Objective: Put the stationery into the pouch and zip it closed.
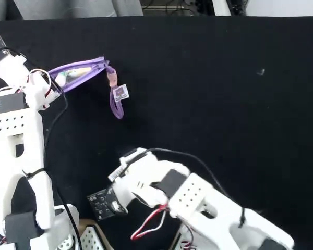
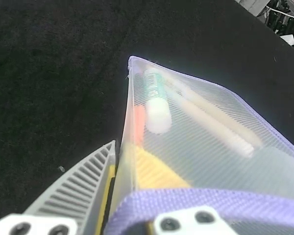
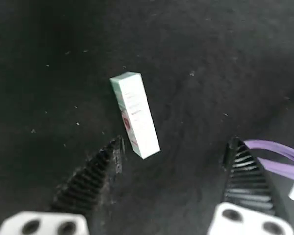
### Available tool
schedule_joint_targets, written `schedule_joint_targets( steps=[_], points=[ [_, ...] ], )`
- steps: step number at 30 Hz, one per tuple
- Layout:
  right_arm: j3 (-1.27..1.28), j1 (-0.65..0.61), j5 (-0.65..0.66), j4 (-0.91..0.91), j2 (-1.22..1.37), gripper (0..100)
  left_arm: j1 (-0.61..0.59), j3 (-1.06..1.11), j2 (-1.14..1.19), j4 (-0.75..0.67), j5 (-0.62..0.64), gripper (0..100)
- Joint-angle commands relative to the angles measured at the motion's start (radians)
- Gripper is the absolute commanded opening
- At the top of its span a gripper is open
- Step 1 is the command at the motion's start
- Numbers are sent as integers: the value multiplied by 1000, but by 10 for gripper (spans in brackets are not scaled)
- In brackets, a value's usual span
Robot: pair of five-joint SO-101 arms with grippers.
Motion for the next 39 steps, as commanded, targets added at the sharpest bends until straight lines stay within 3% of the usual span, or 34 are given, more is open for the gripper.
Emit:
schedule_joint_targets(
  steps=[1, 7, 16, 24, 29, 39],
  points=[
    [-101, -14, 14, -44, 159, 317, -27, 4, 17, -8, 8, 29],
    [-265, -14, 14, -38, 414, 317, -27, 4, 17, -8, 8, 29],
    [-361, -9, 15, -35, 601, 315, -27, 4, 17, -8, 8, 29],
    [-367, -9, 51, -35, 670, 139, -27, 4, 17, -8, 8, 29],
    [-406, -3, 54, 43, 685, 127, -27, 4, 17, -8, 8, 29],
    [-547, 149, 54, 117, 791, 126, -27, 4, 17, -6, 8, 29]
  ],
)
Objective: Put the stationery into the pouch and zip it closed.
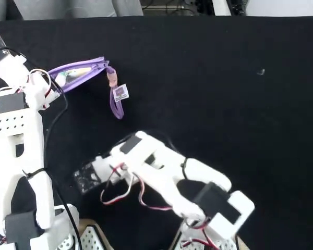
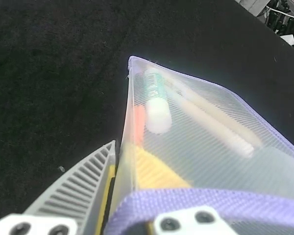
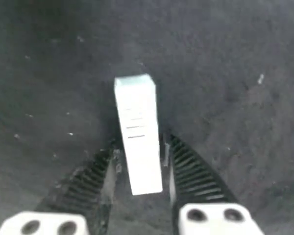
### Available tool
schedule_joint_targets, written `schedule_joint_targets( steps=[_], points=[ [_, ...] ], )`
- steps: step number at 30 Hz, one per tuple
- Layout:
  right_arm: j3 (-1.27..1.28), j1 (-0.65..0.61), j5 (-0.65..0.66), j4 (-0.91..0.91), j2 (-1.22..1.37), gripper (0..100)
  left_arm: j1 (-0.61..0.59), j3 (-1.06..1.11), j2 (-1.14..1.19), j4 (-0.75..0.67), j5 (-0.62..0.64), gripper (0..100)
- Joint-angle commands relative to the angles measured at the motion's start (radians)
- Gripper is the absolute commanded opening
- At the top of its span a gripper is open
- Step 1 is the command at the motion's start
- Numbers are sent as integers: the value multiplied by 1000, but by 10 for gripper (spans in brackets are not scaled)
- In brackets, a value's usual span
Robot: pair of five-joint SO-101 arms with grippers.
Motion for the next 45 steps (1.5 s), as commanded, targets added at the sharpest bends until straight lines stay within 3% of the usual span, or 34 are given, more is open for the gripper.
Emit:
schedule_joint_targets(
  steps=[1, 5, 9, 16, 19, 27, 37, 45],
  points=[
    [-65, 78, 11, 6, 10, 126, -27, 4, 17, -6, 8, 29],
    [-87, 117, 11, 6, -8, 121, -27, 4, 17, -6, 8, 29],
    [-70, 123, 6, 6, -84, 7, -27, 5, 17, -8, 8, 29],
    [-24, 212, 5, -2, -298, 28, -27, 5, 17, -8, 8, 29],
    [-33, 270, -55, -29, -407, 28, -27, 5, 17, -8, 8, 29],
    [-16, 318, -396, -350, -590, 15, -24, 5, 17, -3, 8, 29],
    [48, 210, -612, -922, -536, 11, -18, 4, 17, -2, 8, 29],
    [48, 149, -816, -1237, -476, 11, 48, -7, 6, 5, 9, 29]
  ],
)
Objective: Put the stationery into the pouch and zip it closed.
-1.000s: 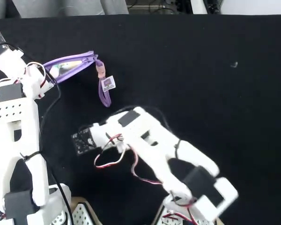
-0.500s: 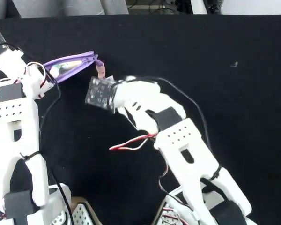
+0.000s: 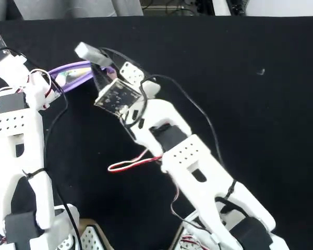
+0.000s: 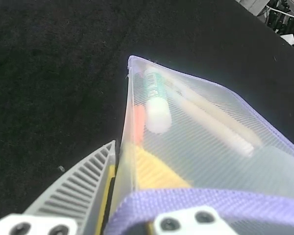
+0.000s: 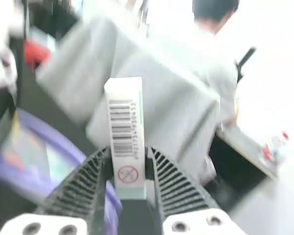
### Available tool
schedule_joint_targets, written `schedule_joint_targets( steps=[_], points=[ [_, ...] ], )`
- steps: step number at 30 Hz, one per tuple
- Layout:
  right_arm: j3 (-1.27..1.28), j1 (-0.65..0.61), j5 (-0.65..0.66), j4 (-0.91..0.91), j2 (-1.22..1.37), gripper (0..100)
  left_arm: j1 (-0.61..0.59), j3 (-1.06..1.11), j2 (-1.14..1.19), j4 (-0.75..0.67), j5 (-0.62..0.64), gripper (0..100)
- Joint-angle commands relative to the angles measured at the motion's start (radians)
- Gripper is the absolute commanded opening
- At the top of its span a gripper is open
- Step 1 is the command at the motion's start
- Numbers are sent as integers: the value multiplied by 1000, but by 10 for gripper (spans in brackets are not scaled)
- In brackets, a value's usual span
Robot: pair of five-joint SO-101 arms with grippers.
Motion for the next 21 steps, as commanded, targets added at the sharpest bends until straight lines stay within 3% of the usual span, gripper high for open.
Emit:
schedule_joint_targets(
  steps=[1, 9, 15, 21],
  points=[
    [-12, -29, -89, -132, 15, 11, 36, -24, 6, 20, 11, 29],
    [10, -37, -338, -253, 35, 11, 50, -248, 17, 244, 63, 29],
    [59, -71, -365, -256, 36, 11, 51, -259, 18, 244, 64, 29],
    [116, -81, -399, -376, 42, 11, 45, -265, 18, 247, 66, 29]
  ],
)
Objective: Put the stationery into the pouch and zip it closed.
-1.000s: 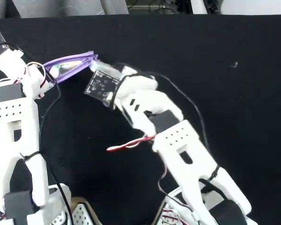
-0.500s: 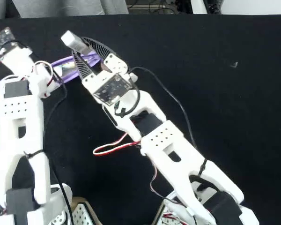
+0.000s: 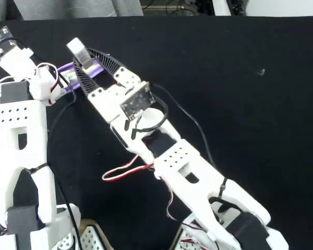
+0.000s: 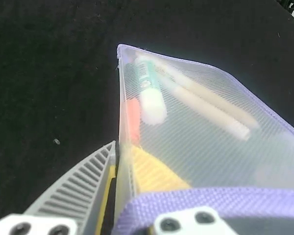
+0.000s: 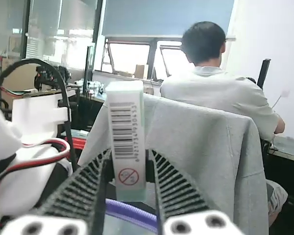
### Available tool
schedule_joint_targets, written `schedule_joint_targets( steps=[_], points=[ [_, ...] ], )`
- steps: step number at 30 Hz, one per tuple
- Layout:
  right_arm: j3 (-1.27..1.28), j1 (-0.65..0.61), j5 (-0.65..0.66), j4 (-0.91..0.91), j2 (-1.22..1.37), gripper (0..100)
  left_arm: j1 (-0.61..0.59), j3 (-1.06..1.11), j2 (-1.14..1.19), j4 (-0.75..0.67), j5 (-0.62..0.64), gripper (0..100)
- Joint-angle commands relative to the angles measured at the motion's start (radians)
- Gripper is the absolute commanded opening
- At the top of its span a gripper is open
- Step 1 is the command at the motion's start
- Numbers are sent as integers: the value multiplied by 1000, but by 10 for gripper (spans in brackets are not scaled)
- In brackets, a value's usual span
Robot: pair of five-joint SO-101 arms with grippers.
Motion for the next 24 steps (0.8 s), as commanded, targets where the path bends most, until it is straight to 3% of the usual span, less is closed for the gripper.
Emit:
schedule_joint_targets(
  steps=[1, 9, 16, 24],
  points=[
    [19, -18, -66, -78, -1, 11, -1, -73, -5, 6, 14, 29],
    [12, 5, -222, -141, 114, 11, -35, -74, 12, -15, 14, 29],
    [-15, 6, -218, -269, 278, 11, -45, -111, 130, -21, 14, 29],
    [-62, 8, -218, -278, 358, 45, -56, -214, 226, 54, 14, 29]
  ],
)
